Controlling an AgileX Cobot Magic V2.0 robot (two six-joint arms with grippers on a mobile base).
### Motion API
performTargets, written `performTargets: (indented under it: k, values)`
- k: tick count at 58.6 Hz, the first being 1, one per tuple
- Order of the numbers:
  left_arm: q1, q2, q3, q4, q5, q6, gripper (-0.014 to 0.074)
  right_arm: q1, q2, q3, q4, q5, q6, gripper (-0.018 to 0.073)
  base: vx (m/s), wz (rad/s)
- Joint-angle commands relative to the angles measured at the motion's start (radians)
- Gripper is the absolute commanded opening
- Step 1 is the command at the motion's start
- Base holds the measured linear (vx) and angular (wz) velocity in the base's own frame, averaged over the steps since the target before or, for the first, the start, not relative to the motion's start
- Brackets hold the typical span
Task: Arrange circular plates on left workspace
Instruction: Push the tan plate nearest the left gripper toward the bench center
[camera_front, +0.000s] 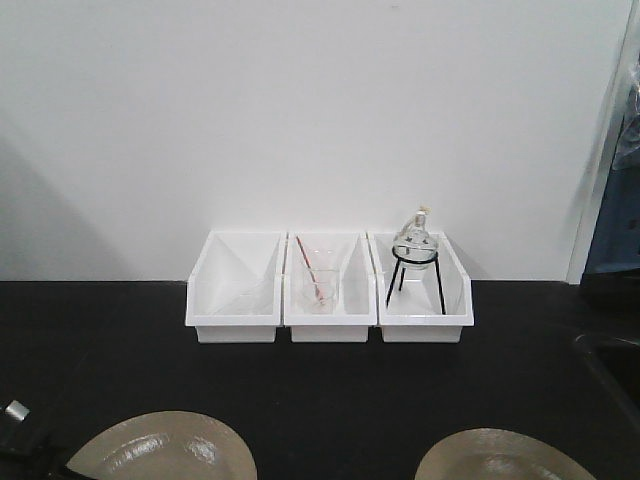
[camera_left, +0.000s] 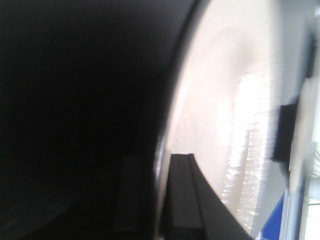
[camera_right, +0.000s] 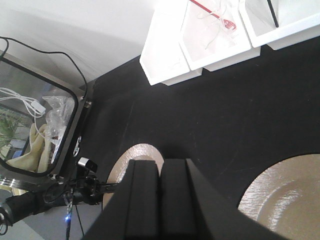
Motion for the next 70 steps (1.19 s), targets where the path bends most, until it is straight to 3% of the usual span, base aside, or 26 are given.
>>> performTargets:
  k: [1, 7, 17, 24, 25, 35, 49, 61, 70]
  values:
    - [-0.012, -0.040, -0.017, -0.136, 0.066, 0.014, -0.0008, -0.003, -0.034, -0.032, 0.071, -0.003, -0.012, 0.0009, 0.00, 0.00]
    - [-0.043, -0.041, -0.035, -0.295, 0.133, 0.030, -0.0006, -0.003, -0.034, -0.032, 0.071, -0.004, -0.016, 0.0009, 0.00, 0.00]
    - [-0.166, -0.041, -0.143, -0.415, 0.092, -0.017, -0.0003, -0.003, -0.034, -0.032, 0.071, -0.005, -0.016, 0.0009, 0.00, 0.00]
    - [-0.275, -0.030, -0.262, -0.407, -0.054, -0.095, -0.0003, -0.003, -0.034, -0.032, 0.071, -0.004, -0.016, 0.0009, 0.00, 0.00]
    - [-0.334, -0.013, -0.329, -0.407, -0.136, -0.130, -0.0003, -0.003, -0.034, -0.032, 0.071, -0.001, -0.016, 0.0009, 0.00, 0.00]
    - [-0.422, 0.057, -0.436, -0.407, -0.236, -0.198, -0.0003, -0.003, -0.034, -0.032, 0.071, 0.003, -0.016, 0.0009, 0.00, 0.00]
    - [-0.482, 0.149, -0.491, -0.409, -0.269, -0.232, 0.0000, -0.003, -0.034, -0.032, 0.071, 0.012, -0.016, 0.0009, 0.00, 0.00]
    - [-0.502, 0.162, -0.491, -0.409, -0.375, -0.228, 0.0010, -0.003, -0.034, -0.032, 0.071, 0.012, -0.017, 0.0009, 0.00, 0.00]
    - [-0.506, 0.162, -0.491, -0.408, -0.383, -0.197, 0.0078, -0.003, -0.034, -0.032, 0.071, 0.015, -0.018, 0.0009, 0.00, 0.00]
